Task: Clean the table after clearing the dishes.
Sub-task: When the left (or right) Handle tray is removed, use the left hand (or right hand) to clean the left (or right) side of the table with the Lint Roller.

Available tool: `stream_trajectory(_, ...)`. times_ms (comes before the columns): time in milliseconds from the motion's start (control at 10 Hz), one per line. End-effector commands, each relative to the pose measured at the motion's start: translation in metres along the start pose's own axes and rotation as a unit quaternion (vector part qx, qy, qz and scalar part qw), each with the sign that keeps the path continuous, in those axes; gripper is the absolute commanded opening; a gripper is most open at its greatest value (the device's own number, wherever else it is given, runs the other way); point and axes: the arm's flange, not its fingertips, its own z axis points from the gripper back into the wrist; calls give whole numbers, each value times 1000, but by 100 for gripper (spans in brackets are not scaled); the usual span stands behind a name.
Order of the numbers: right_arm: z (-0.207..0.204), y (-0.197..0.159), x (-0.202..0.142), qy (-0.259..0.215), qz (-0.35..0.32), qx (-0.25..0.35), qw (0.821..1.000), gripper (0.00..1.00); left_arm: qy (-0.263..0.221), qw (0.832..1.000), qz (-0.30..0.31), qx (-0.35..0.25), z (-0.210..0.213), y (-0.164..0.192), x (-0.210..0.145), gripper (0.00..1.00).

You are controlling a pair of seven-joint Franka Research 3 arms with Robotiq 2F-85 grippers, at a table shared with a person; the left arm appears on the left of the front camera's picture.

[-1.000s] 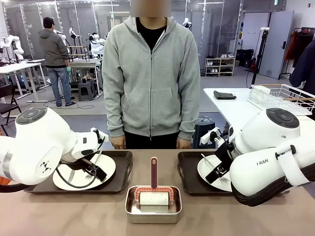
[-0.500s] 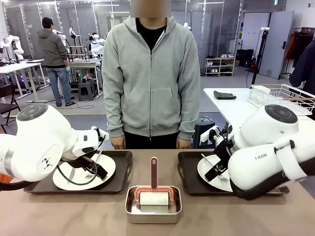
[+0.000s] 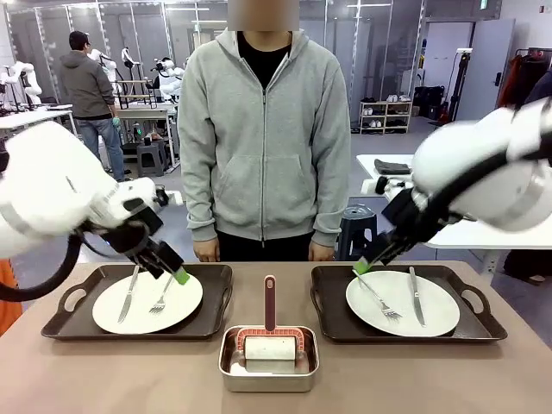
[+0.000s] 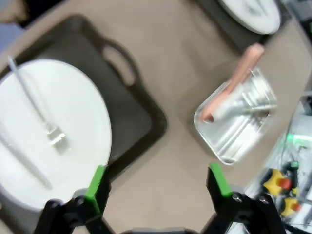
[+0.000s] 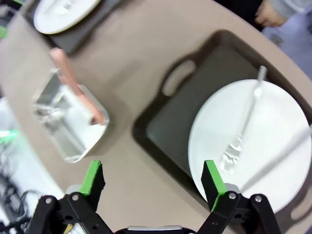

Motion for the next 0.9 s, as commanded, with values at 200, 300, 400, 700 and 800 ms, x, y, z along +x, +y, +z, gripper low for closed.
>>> stream_trajectory(200,42,-77,-14,-54,-109,266,956,100,-47,961,90,-258,55,82,-18,100)
stream_trajectory(300,53,-88,-24,-71,-132,300,942,100,-55,944,118,-303,65,98,-31,100)
stream_trajectory(400,64,-100,-37,-80,-151,324,931,100,-88,926,142,-337,77,116,-48,100)
stream_trajectory(700,116,-154,-106,-108,-219,385,890,100,-167,885,218,-376,131,176,-134,100)
stream_trajectory(800,135,-173,-134,-130,-232,401,877,100,-189,874,242,-376,146,195,-165,100)
